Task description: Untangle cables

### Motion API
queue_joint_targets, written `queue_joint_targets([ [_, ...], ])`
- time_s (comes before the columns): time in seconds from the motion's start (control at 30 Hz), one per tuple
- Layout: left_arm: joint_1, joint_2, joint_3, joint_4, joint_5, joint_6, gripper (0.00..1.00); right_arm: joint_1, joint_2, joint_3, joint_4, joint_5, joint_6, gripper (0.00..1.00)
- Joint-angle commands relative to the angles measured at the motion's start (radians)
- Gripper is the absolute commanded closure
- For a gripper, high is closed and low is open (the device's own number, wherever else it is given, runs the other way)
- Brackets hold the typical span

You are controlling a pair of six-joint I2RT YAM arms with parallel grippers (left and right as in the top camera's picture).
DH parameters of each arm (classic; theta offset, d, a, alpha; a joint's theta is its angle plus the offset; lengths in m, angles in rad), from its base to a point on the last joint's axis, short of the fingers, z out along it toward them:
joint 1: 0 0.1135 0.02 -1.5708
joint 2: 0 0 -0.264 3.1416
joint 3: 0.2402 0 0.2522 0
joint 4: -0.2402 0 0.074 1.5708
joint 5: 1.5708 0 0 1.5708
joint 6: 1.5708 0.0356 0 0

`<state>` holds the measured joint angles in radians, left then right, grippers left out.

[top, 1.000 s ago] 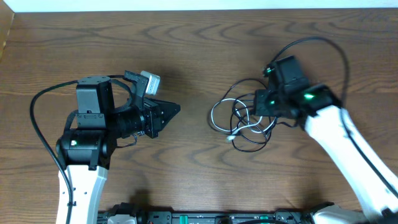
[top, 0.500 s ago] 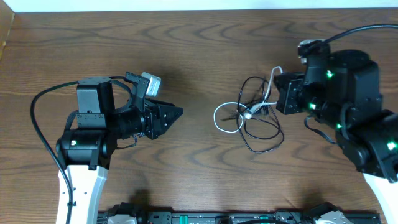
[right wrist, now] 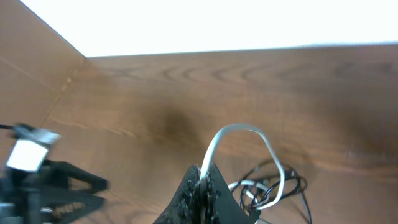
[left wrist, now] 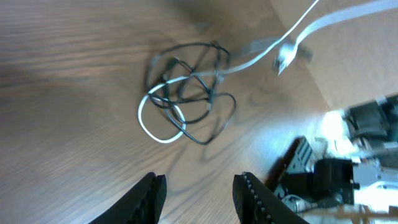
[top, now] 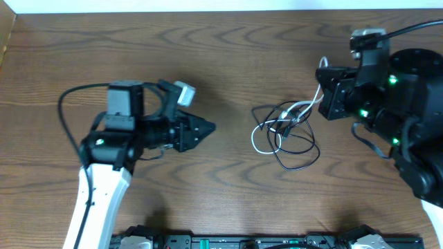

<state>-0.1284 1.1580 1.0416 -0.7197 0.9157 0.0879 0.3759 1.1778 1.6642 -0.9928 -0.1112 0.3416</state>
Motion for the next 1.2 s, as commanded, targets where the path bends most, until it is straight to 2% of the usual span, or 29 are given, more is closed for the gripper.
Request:
queue_joint_targets([
  [0.0,-0.077,0.052,-0.009,0.035,0.018,0.040,0.60,-0.004,-0.004,0.068,-0.020,0.052,-0.048,0.99],
  [0.53,-0.319,0.297,-0.009,0.439,0.071,0.027,0.60,-0.004,-0.019,0.124,-0.123,0.056,-0.059,0.99],
  [0.9,-0.380,0.417,-0.009,0.505,0.071,0.005,0.61,-0.004,-0.020,0.124,-0.160,0.106,-0.070,0.99],
  [0.97,-0.382,0.417,-0.009,0.513,0.071,0.004,0.69,-0.004,-0.020,0.124,-0.161,0.109,-0.070,0.99],
  [1.07,-0.381,0.417,-0.009,0.512,0.069,0.004,0.92,-0.004,-0.020,0.124,-0.166,0.136,-0.069,0.99],
  [1.17,-0.370,0.417,-0.009,0.488,0.055,0.004,0.92,-0.004,-0.018,0.123,-0.197,0.233,-0.069,0.99],
])
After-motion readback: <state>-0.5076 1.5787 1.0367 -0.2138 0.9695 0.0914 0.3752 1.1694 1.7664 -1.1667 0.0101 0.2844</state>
